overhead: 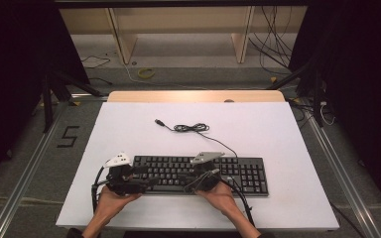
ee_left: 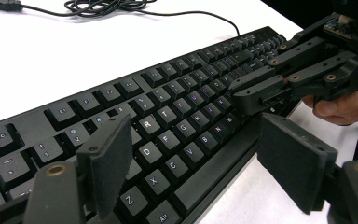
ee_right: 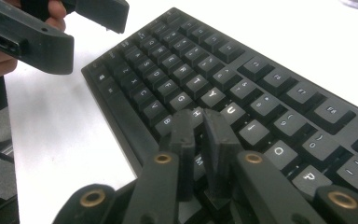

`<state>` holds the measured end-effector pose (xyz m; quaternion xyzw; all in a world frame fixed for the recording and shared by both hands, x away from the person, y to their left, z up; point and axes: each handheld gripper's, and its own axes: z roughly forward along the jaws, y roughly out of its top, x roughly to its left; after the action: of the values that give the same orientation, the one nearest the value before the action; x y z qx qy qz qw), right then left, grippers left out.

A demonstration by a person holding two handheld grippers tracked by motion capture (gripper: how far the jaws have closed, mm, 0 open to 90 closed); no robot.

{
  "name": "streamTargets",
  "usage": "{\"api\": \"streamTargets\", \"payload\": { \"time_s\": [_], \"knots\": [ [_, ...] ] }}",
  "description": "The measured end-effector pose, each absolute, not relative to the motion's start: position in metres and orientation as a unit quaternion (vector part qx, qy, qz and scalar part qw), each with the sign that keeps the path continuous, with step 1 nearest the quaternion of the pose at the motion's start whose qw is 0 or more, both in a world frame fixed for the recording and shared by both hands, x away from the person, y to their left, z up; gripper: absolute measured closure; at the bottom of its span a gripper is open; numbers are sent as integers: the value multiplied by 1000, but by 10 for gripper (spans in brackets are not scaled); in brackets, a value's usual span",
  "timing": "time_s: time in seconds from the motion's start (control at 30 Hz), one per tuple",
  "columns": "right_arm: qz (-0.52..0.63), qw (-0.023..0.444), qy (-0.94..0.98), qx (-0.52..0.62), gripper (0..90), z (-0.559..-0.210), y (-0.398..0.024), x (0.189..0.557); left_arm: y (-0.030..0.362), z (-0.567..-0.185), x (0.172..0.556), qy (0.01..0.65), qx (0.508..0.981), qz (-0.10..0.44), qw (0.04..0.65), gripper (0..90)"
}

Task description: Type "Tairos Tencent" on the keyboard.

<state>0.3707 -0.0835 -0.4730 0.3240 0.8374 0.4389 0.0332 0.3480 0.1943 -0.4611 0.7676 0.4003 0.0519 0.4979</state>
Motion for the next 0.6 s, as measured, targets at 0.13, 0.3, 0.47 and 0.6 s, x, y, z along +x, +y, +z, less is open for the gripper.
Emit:
{"api": "streamTargets", "payload": {
  "time_s": [0.13,0.3,0.47,0.6],
  "knots": [
    [444,34,834,325,805,-471,-87,370,195,-461,348,400,768,52,497,263],
    [451,34,830,327,783,-468,-93,370,195,-461,349,400,768,52,497,265],
    [454,34,827,331,740,-467,-96,370,195,-461,349,401,768,52,497,267],
    [458,32,824,332,666,-466,-99,369,195,-461,350,400,770,54,494,268]
  ]
}}
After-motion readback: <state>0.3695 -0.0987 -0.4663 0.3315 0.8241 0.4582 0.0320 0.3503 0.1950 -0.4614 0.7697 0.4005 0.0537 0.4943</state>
